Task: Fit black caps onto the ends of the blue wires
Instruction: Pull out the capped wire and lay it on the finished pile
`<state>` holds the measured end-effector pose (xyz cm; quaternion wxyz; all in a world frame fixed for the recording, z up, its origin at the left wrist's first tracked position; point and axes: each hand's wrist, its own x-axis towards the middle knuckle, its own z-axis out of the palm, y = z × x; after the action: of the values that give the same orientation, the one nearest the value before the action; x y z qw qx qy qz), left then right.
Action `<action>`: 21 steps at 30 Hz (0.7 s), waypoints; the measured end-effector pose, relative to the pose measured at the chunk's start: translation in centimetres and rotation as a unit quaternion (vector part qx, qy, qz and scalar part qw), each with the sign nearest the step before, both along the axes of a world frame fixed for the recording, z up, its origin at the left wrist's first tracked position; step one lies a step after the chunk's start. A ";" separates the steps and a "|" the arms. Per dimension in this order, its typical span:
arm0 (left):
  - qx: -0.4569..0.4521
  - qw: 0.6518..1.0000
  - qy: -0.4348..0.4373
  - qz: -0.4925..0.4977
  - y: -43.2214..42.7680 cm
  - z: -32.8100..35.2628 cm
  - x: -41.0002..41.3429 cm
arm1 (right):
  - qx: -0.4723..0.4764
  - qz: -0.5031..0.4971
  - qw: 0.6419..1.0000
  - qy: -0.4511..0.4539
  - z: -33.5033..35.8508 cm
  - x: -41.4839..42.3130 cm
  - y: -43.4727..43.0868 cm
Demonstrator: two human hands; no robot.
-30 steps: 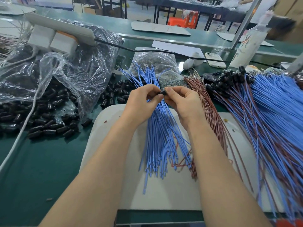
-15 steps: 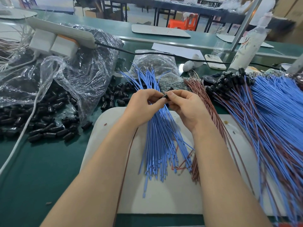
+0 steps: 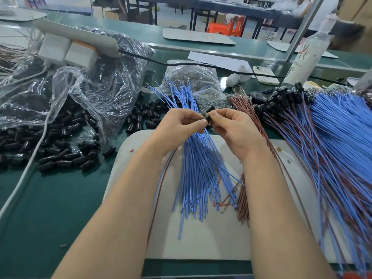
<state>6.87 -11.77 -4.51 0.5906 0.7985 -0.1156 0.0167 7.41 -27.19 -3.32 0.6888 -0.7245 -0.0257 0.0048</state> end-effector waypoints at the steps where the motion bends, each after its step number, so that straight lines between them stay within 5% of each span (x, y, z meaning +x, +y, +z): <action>1: 0.032 0.999 0.002 0.012 0.2 -0.3 0.1 | -0.045 -0.035 0.998 -0.023 0.1 0.0 -0.5; 3: 0.065 0.997 0.009 0.034 0.5 -0.8 0.2 | -0.087 -0.127 0.986 -0.071 0.4 0.3 -1.9; 5: 0.001 0.999 0.000 0.040 0.3 -0.6 0.0 | -0.051 -0.174 0.979 -0.095 0.6 0.6 -2.2; 13: -0.001 0.991 -0.086 0.099 0.3 -0.6 0.9 | -0.018 -0.124 0.990 -0.058 -0.5 1.2 0.6; 21: -0.044 0.989 -0.106 0.098 0.1 -1.0 0.8 | -0.081 -0.077 0.986 -0.126 -0.3 0.4 1.1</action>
<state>7.66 -11.68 -5.56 0.6047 0.7731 -0.0981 0.1642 7.86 -26.13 -3.62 0.6174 -0.7726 -0.0559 -0.1371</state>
